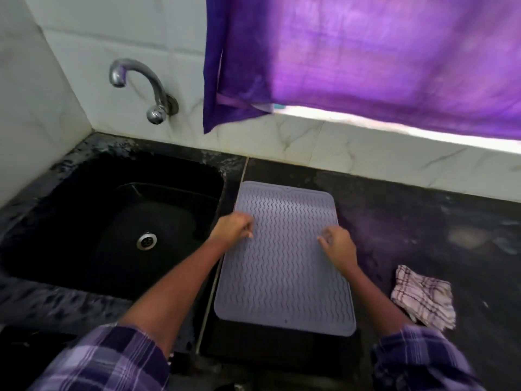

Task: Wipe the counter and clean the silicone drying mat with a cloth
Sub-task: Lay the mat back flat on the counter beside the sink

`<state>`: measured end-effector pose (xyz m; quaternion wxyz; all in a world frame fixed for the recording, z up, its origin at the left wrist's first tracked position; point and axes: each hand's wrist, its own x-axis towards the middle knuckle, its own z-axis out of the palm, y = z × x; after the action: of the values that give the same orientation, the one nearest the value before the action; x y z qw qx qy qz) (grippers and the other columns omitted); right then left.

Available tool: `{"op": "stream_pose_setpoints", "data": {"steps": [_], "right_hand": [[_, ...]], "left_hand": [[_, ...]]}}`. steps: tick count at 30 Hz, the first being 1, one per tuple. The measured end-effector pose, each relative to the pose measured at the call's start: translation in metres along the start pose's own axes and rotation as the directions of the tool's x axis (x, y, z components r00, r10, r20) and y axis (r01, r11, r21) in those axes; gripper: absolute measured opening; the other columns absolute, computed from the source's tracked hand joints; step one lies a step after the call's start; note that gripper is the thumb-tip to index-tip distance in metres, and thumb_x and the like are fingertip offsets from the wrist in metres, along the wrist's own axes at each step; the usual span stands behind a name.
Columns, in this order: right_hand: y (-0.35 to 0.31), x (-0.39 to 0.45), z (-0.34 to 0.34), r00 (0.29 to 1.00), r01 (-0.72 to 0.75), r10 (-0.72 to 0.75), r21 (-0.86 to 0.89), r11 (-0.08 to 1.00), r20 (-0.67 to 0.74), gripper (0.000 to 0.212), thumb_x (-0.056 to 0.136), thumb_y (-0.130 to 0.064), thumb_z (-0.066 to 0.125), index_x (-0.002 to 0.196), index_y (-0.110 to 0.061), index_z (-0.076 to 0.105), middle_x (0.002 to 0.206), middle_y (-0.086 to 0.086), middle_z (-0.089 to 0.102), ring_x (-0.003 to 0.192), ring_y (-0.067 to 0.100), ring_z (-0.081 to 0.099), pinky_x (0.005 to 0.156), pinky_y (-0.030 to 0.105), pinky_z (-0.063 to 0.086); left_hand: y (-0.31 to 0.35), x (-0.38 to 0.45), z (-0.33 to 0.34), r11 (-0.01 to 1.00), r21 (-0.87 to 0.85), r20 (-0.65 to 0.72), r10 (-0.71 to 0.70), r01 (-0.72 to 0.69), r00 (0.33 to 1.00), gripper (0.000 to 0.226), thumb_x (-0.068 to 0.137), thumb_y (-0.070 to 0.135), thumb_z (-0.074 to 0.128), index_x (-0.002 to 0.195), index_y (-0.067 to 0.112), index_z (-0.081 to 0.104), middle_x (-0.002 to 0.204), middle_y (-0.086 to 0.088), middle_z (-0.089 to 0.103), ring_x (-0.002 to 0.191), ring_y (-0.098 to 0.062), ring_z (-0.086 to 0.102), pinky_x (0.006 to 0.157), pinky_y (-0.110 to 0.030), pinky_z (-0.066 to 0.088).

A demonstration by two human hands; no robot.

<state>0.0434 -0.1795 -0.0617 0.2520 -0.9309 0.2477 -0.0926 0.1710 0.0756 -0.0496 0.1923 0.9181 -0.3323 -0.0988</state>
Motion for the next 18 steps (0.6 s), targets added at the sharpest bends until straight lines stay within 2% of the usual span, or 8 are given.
{"op": "stream_pose_setpoints", "data": {"steps": [3, 5, 8, 11, 15, 18], "right_hand": [[0.013, -0.06, -0.011, 0.998, 0.035, -0.036, 0.041, 0.999, 0.041, 0.024, 0.082, -0.028, 0.07, 0.089, -0.006, 0.064, 0.089, 0.011, 0.065, 0.077, 0.021, 0.06, 0.064, 0.027, 0.045], [0.023, -0.099, -0.017, 0.995, 0.04, -0.044, 0.042, 0.998, 0.084, 0.028, 0.079, -0.032, 0.072, 0.087, -0.007, 0.063, 0.086, 0.012, 0.065, 0.077, 0.023, 0.06, 0.064, 0.031, 0.046], [0.034, -0.142, -0.023, 0.979, 0.082, -0.077, -0.018, 0.996, 0.187, 0.034, 0.075, -0.038, 0.075, 0.086, -0.009, 0.06, 0.087, 0.01, 0.064, 0.077, 0.019, 0.058, 0.062, 0.028, 0.041], [0.038, -0.17, -0.027, 0.959, 0.159, -0.137, -0.071, 0.985, 0.246, 0.034, 0.076, -0.039, 0.073, 0.094, -0.012, 0.062, 0.098, 0.004, 0.063, 0.089, 0.015, 0.055, 0.071, 0.025, 0.043], [0.034, -0.178, -0.03, 0.934, 0.253, -0.179, -0.218, 0.943, 0.31, 0.032, 0.087, -0.032, 0.062, 0.114, -0.014, 0.062, 0.119, 0.002, 0.058, 0.113, 0.018, 0.054, 0.093, 0.029, 0.045], [0.024, -0.174, -0.028, 0.902, 0.33, -0.172, -0.376, 0.866, 0.397, 0.031, 0.095, -0.025, 0.048, 0.119, -0.01, 0.06, 0.127, 0.008, 0.053, 0.117, 0.025, 0.052, 0.096, 0.036, 0.046]], "left_hand": [[0.022, -0.055, 0.011, 0.999, 0.027, 0.068, 0.025, -0.027, 0.997, 0.023, 0.083, 0.026, 0.07, 0.099, 0.01, 0.066, 0.11, -0.002, 0.064, 0.108, -0.016, 0.057, 0.087, -0.026, 0.042], [0.035, -0.089, 0.02, 0.999, 0.044, 0.129, 0.025, -0.031, 0.991, 0.028, 0.082, 0.029, 0.072, 0.102, 0.011, 0.067, 0.112, -0.002, 0.064, 0.109, -0.016, 0.057, 0.09, -0.028, 0.043], [0.045, -0.13, 0.029, 0.988, 0.146, 0.223, 0.011, -0.045, 0.975, 0.027, 0.082, 0.027, 0.071, 0.106, 0.015, 0.068, 0.116, -0.002, 0.064, 0.113, -0.018, 0.058, 0.093, -0.03, 0.045], [0.047, -0.151, 0.033, 0.966, 0.256, 0.212, -0.016, -0.04, 0.977, 0.026, 0.088, 0.023, 0.062, 0.113, 0.017, 0.067, 0.122, -0.004, 0.062, 0.116, -0.021, 0.057, 0.095, -0.031, 0.044], [0.051, -0.158, 0.034, 0.898, 0.421, 0.251, 0.024, -0.132, 0.968, 0.029, 0.091, 0.02, 0.056, 0.116, 0.013, 0.067, 0.124, -0.01, 0.061, 0.118, -0.025, 0.056, 0.093, -0.035, 0.046], [0.049, -0.158, 0.037, 0.806, 0.545, 0.274, 0.091, -0.232, 0.958, 0.028, 0.094, 0.012, 0.047, 0.116, 0.008, 0.065, 0.122, -0.01, 0.062, 0.117, -0.027, 0.055, 0.091, -0.04, 0.048]]}}
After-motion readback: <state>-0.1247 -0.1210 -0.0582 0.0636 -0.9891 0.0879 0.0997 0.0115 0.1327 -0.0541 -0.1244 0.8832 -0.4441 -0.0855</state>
